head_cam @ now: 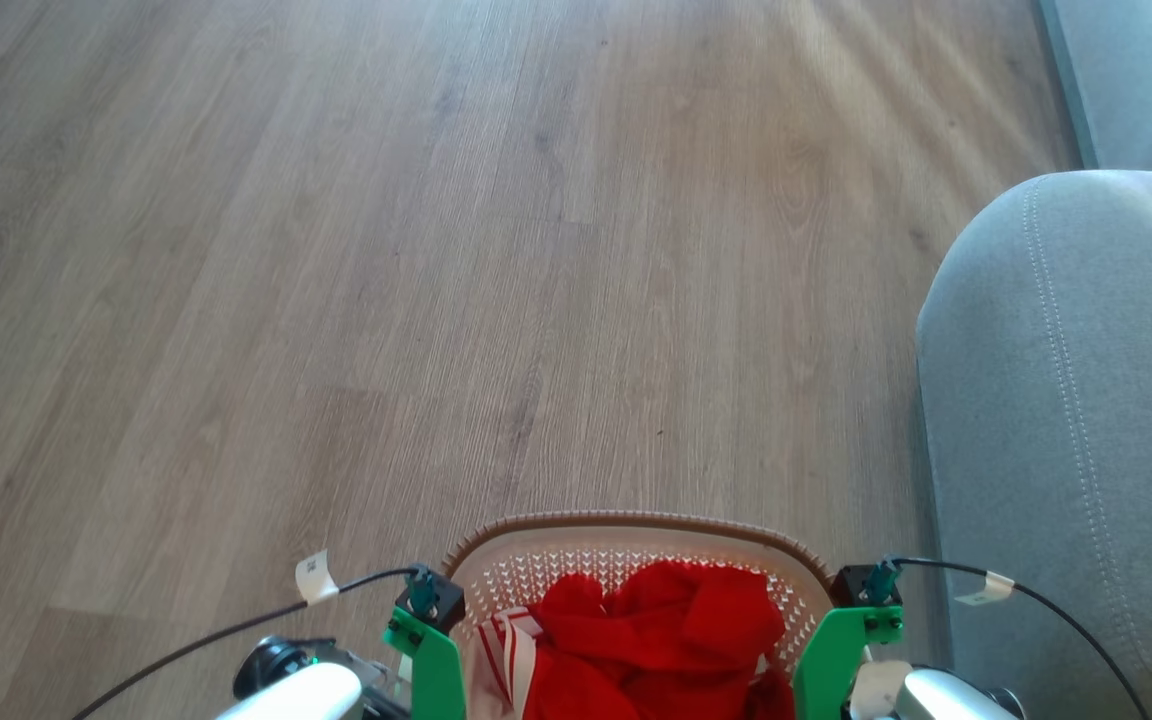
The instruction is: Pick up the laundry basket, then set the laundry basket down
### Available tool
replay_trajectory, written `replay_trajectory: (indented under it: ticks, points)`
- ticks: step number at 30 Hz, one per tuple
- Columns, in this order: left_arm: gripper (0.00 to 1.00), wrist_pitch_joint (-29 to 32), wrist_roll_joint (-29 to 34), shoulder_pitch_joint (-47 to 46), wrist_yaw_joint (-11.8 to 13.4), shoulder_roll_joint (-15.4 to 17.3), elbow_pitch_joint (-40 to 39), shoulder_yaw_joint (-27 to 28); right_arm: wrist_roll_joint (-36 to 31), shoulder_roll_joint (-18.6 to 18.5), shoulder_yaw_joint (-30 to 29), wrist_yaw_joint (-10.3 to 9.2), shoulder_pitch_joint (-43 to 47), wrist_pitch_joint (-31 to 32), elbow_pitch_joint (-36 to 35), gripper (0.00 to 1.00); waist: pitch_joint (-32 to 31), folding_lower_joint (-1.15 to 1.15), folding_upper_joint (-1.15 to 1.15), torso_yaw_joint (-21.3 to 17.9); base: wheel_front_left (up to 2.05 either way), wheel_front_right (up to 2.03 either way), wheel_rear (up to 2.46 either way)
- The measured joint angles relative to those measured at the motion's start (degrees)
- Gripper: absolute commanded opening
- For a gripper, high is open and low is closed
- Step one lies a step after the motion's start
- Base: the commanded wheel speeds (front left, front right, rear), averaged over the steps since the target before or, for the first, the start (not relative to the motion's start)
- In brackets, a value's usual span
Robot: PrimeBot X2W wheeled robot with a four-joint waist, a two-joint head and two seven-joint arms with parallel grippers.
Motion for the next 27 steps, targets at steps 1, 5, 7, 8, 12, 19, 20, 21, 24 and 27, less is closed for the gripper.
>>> replay_trajectory:
  ticks: [1, 5, 7, 8, 12, 19, 20, 21, 24, 27]
  points:
    - [0.0, -0.13, 0.0, 0.0, 0.0, 0.0, 0.01, 0.0, -0.13, 0.0, -0.08, 0.0, 0.0, 0.11, -0.03, 0.0, -0.03, 0.0, 0.0, -0.02, 0.0, 0.0, 0.0]
    - [0.0, -0.14, -0.01, 0.0, 0.0, -0.01, 0.03, -0.01, -0.54, 0.0, -0.44, -0.01, 0.23, 0.41, -0.36, 0.0, -0.14, 0.0, 0.0, -0.13, 0.0, 0.0, 0.0]
    - [0.0, -0.14, -0.01, 0.01, 0.0, -0.04, 0.03, -0.02, -0.88, 0.0, -0.76, -0.01, 0.6, 0.43, -0.58, 0.0, -0.16, 0.0, 0.0, -0.16, 0.0, 0.0, 0.0]
    - [0.0, -0.14, -0.01, 0.01, 0.0, -0.05, 0.03, -0.03, -1.01, 0.0, -0.91, -0.01, 0.8, 0.43, -0.67, 0.0, -0.16, 0.0, 0.0, -0.17, 0.0, 0.0, 0.0]
    - [0.0, -0.14, -0.01, 0.06, -0.01, -0.1, 0.07, -0.03, -1.33, 0.0, -1.42, -0.02, 0.86, 0.71, -1.01, 0.0, -0.22, 0.0, 0.0, -0.23, 0.0, 0.0, 0.0]
    - [0.0, -0.13, -0.01, 0.12, -0.01, -0.09, 0.04, -0.02, -1.86, 0.0, -1.9, -0.05, 1.07, 1.18, -1.57, 0.0, -0.36, 0.0, 0.0, -0.34, 0.0, 0.0, 0.0]
    - [0.0, -0.13, -0.01, 0.15, -0.01, -0.09, 0.03, -0.02, -1.86, 0.0, -1.99, -0.05, 1.1, 1.21, -1.57, 0.0, -0.36, 0.0, 0.0, -0.34, 0.0, 0.0, 0.0]
    - [0.0, -0.13, -0.01, 0.23, -0.01, -0.09, 0.03, -0.02, -1.99, 0.0, -2.08, -0.05, 1.15, 1.33, -1.63, 0.0, -0.36, 0.0, 0.0, -0.34, 0.0, 0.0, 0.0]
    - [0.0, -0.14, -0.01, 0.63, -0.01, -0.09, 0.01, -0.02, -2.35, 0.0, -2.38, -0.05, 1.89, 1.36, -2.05, 0.0, -0.31, 0.0, 0.0, -0.38, 0.0, 0.0, 0.0]
    - [0.0, -0.15, -0.08, 0.93, -0.01, -0.09, 0.01, -0.03, -2.55, 0.0, -2.68, -0.05, 2.43, 1.45, -2.32, 0.0, -0.13, 0.0, 0.0, -0.38, 0.0, 0.0, 0.0]
